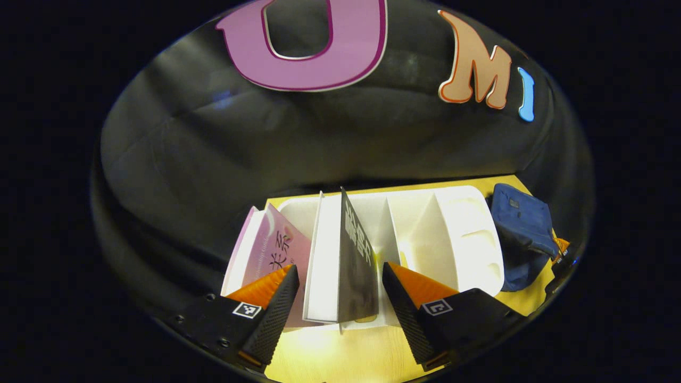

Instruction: Open the schoolbag, grab two books from the bookshelf and put them into the schoolbag.

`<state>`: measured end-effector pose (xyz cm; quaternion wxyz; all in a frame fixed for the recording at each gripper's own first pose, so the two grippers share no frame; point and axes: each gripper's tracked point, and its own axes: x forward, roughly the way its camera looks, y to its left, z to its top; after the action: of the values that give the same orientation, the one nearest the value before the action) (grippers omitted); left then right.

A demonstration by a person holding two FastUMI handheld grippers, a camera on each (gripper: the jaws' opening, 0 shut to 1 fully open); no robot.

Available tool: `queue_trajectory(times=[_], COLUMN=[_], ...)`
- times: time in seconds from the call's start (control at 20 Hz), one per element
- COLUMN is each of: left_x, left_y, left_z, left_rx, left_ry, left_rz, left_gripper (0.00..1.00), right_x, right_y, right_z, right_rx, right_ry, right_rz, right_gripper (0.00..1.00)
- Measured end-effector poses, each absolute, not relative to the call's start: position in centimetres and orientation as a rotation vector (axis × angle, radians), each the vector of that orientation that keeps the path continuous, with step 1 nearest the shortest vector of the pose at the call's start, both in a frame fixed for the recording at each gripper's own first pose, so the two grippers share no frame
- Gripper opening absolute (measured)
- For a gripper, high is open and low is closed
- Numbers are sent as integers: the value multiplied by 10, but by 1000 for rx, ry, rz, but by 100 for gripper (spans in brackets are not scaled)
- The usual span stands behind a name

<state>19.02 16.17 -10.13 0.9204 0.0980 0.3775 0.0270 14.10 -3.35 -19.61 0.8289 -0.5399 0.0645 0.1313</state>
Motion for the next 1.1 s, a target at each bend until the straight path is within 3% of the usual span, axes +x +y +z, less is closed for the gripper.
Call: queue_trajectory(times=[0.15, 0.25, 0.3, 0.4, 0.6, 0.8, 1.1], left_x=[195, 198, 199, 200, 197, 200, 195], left_y=[163, 165, 166, 167, 156, 137, 134], left_z=[-114, -117, -119, -124, -136, -149, -171], left_rx=[230, 280, 304, 348, 363, 268, 224], left_ry=[869, 923, 945, 1006, 1119, 1166, 1256], left_rz=[31, 25, 14, -12, -62, -79, -53], left_gripper=[92, 83, 71, 62, 60, 47, 46], right_x=[141, 140, 140, 139, 136, 134, 134], right_y=[-33, -33, -32, -32, -30, -31, -29], right_z=[-196, -196, -195, -195, -196, -196, -195], right_rx=[-1149, -1153, -1156, -1159, -1170, -1171, -1178], right_ry=[136, 134, 133, 132, 130, 133, 135], right_rz=[275, 272, 270, 267, 263, 257, 249], right_gripper=[6, 4, 4, 4, 4, 4, 4])
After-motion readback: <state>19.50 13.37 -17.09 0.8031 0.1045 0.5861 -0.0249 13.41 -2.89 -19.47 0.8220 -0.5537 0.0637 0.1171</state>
